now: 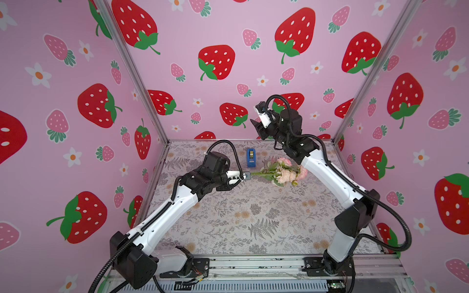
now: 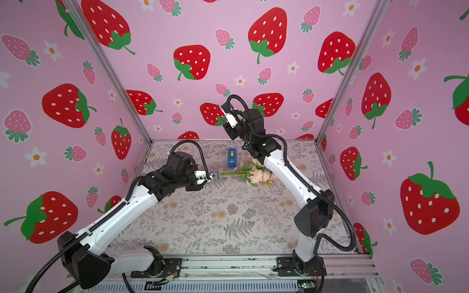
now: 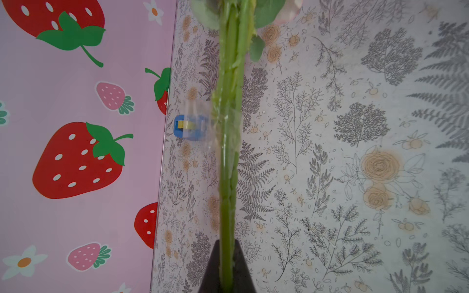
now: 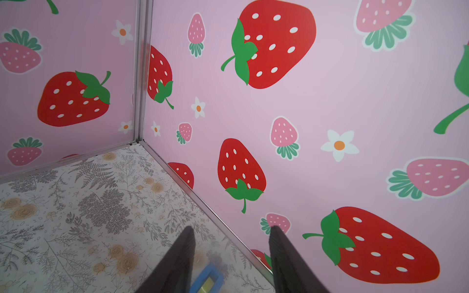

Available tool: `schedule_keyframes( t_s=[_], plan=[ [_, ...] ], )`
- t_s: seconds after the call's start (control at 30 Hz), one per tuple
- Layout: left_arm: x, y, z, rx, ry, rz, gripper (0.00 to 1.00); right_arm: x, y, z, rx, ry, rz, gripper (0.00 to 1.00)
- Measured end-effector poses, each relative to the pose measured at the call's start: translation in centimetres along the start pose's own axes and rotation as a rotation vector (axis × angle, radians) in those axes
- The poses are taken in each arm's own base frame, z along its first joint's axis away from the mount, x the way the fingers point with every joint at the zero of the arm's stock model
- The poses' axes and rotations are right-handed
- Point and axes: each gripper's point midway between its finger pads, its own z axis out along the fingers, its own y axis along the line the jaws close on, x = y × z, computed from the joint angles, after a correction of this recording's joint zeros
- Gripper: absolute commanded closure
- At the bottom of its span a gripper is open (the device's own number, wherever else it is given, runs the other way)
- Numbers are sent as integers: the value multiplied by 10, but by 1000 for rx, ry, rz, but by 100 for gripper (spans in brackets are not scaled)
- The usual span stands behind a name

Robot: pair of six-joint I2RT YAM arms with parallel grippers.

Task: Wrap bouquets with tape
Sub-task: Wrap the tape around the bouquet.

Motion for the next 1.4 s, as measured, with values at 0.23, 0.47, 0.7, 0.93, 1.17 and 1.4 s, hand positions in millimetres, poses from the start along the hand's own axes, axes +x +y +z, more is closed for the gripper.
schedule_keyframes(
  t_s=[0.23,0.47,0.7,0.93,1.17,1.4],
  plan=[
    [-5,18,-10,-5,-60,-149,100,-17,28,-111,-83,-229,-102,50],
    [-15,39,-24,-15,-156,-309,100,5,85,-184,-277,-422,-114,45],
    [-33,52,-39,-15,-242,-379,100,49,123,-183,-402,-386,-74,38],
    [-54,62,-58,-2,-333,-440,100,87,133,-146,-369,-356,-49,36],
    [-63,61,-71,18,-384,-471,100,95,119,-111,-253,-379,-38,35],
    [-68,59,-79,33,-408,-493,100,71,104,-92,-184,-462,-48,35]
  ],
)
